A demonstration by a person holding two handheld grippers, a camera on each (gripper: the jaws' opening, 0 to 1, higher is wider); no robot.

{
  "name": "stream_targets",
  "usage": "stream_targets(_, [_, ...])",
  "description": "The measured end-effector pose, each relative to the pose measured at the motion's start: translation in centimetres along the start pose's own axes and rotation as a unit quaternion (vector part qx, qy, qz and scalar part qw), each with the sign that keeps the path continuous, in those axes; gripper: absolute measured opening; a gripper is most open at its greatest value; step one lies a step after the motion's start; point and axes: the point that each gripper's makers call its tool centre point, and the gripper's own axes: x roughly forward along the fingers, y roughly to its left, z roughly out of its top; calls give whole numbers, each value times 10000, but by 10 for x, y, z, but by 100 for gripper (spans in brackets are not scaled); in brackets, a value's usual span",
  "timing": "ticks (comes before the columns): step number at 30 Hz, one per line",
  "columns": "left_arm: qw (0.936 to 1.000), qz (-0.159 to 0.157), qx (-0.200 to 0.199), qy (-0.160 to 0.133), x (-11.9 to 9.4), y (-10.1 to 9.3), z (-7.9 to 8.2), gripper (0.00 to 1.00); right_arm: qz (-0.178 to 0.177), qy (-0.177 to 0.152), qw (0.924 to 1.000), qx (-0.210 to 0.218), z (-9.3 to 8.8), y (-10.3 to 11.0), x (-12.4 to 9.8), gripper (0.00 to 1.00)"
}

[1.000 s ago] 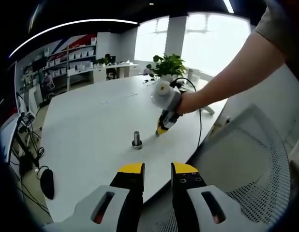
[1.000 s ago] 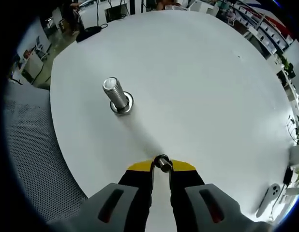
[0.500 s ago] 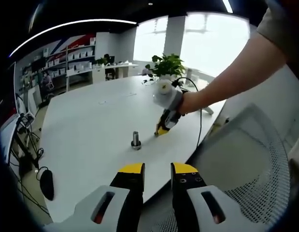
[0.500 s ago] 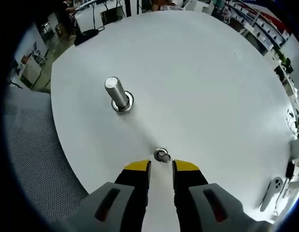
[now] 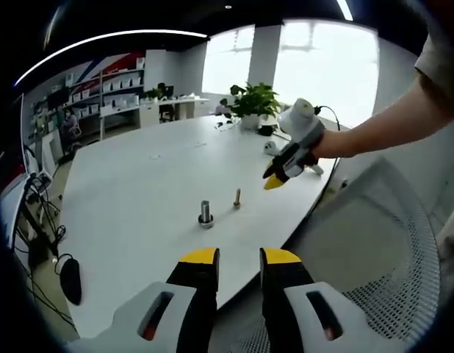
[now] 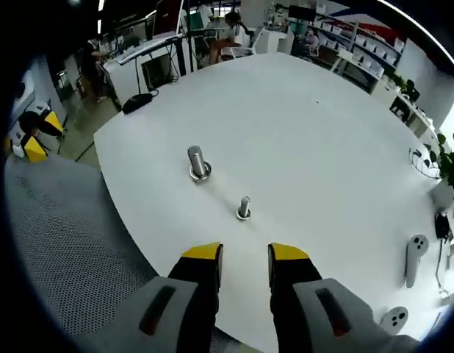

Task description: Place the washer onto the threaded stud by aligning its center hole with the stud, sliding it down to the base, and recovering from edge contact or off-axis alignment until the washer reaches the visible bottom stop.

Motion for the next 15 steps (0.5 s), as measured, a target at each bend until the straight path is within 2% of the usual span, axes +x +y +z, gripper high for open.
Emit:
stream_targets(6, [10000, -1, 4, 16, 0, 0, -1, 21, -133, -397, 9990, 140, 4, 2, -35, 27])
stream_targets(9, [10000, -1, 4, 25, 0, 0, -1, 21, -204, -542, 9981, 222, 1, 1, -49, 27])
stream_targets(15, [10000, 28, -10, -3, -1, 1, 0, 21, -163, -713, 9963, 453, -7, 9, -60, 27])
